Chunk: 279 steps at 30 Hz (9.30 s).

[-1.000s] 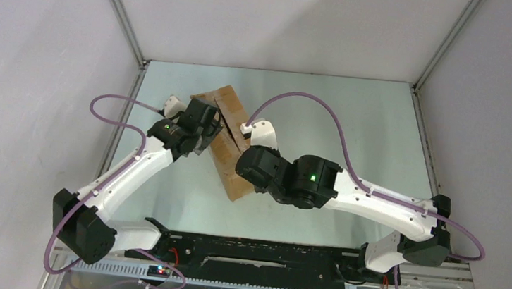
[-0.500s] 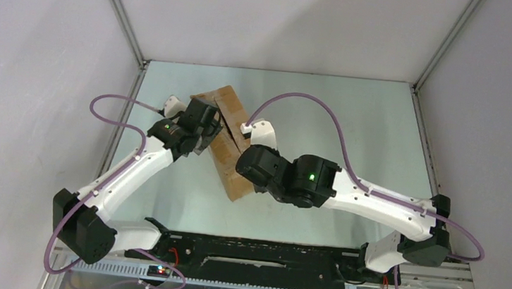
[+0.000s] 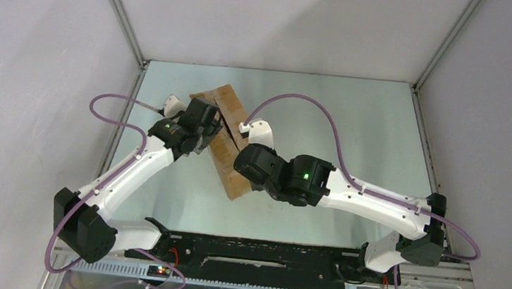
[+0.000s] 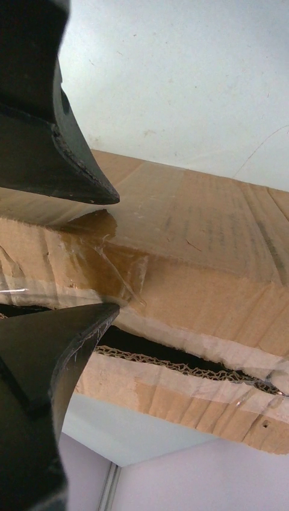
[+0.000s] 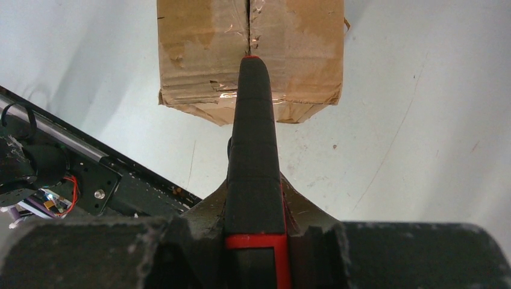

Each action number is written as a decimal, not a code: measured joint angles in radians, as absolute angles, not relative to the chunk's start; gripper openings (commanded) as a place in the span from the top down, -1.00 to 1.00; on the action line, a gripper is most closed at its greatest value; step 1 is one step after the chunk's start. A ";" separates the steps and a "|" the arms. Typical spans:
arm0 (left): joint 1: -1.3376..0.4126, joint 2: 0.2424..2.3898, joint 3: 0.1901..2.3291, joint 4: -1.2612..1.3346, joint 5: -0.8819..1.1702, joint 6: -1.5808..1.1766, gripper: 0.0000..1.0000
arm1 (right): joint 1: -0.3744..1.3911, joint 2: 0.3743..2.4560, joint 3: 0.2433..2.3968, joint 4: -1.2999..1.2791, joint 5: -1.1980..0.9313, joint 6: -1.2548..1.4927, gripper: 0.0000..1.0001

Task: Unpack the express box
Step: Cut the express box at the center of the board, then adjust the knife, then adjust the express box at the center of the board.

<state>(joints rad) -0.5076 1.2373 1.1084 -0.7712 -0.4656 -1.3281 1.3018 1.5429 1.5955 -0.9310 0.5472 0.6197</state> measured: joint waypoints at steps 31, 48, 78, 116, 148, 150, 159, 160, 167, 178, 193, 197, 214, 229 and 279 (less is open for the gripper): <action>-0.508 1.251 1.108 -0.757 -0.451 -1.329 -0.28 | 1.334 1.500 1.669 -1.079 0.565 0.622 1.00; -0.505 1.261 1.108 -0.741 -0.469 -1.329 -0.27 | 1.292 1.482 1.552 -0.930 0.534 0.624 1.00; -0.511 1.229 1.118 -0.753 -0.485 -1.213 -0.80 | 1.251 1.402 1.465 -0.798 0.530 0.593 1.00; -0.683 0.852 1.177 -0.488 0.566 -0.340 -0.64 | 0.986 1.033 1.377 -0.617 -0.482 0.381 1.00; -0.536 0.963 1.139 -0.368 0.764 -0.424 -0.73 | 0.794 1.080 1.233 -0.525 -0.597 0.411 1.00; -0.540 0.944 1.139 -0.367 0.802 -0.411 -0.73 | 0.787 1.065 1.233 -0.516 -0.619 0.412 1.00; -0.645 0.916 1.138 -0.402 0.833 -0.348 -0.63 | 0.781 1.024 1.233 -0.479 -0.672 0.435 1.00; -0.650 0.923 1.138 -0.406 0.832 -0.347 -0.57 | 0.781 1.024 1.233 -0.477 -0.676 0.438 1.00; -0.666 0.951 1.129 -0.384 0.824 -0.368 0.99 | 0.781 1.023 1.233 -0.465 -0.672 0.467 0.45; -0.672 0.949 1.119 -0.428 0.843 -0.310 1.00 | 0.747 0.973 1.233 -0.445 -0.650 0.521 -0.71; -0.672 0.965 0.899 0.068 0.830 -0.690 1.00 | 0.880 0.867 0.953 -0.121 -0.282 0.672 -0.42; -0.680 0.995 0.879 0.213 0.814 -0.814 1.00 | 0.916 0.859 0.891 0.024 -0.152 0.688 -0.16; -0.690 0.994 0.879 0.354 0.789 -0.918 1.00 | 1.000 0.872 0.847 0.329 0.057 0.700 0.32; -0.691 1.013 0.879 0.374 0.772 -0.947 0.87 | 0.999 0.900 0.846 0.337 0.049 0.702 1.00; 0.022 1.659 1.215 -0.765 0.083 -0.991 -0.52 | 1.380 1.543 0.899 0.247 0.708 0.603 1.00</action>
